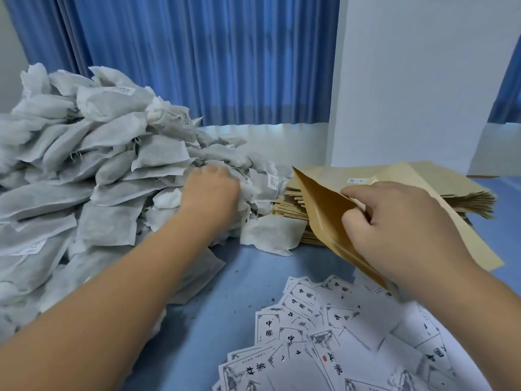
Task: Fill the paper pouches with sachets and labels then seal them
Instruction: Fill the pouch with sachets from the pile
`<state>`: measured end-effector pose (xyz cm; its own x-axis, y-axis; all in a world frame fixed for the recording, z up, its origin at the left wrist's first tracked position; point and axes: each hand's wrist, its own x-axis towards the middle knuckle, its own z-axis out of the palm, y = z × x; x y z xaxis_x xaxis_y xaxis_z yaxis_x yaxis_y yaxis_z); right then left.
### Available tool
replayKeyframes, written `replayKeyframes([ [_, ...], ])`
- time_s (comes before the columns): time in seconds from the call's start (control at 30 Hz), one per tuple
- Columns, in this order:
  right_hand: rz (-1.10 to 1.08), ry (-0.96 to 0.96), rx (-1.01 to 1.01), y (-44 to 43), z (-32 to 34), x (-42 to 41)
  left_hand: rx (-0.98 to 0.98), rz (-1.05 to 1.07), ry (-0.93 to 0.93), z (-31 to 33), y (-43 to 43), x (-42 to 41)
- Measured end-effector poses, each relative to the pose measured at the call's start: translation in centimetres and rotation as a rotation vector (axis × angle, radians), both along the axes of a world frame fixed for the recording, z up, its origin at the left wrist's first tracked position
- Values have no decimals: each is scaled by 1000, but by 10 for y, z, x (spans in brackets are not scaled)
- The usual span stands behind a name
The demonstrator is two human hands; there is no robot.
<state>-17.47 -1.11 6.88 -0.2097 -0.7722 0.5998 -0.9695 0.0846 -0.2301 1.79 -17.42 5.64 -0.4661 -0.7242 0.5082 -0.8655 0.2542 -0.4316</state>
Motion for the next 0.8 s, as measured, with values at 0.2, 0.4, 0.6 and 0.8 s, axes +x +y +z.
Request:
replayKeyframes([
  [0.2, 24, -23, -27, -1, 0, -3, 296, -579, -36, -32, 27, -29],
  [0.4, 58, -47, -14, -2, -2, -6, 481, -194, 272, -56, 0, -51],
  [0.6, 95, -68, -9, -5, -4, -8, 1126, -124, 112, -54, -13, -36],
  [0.8, 136, -65, 30, -5, -6, -7, 972, -229, 231, -58, -9, -27],
])
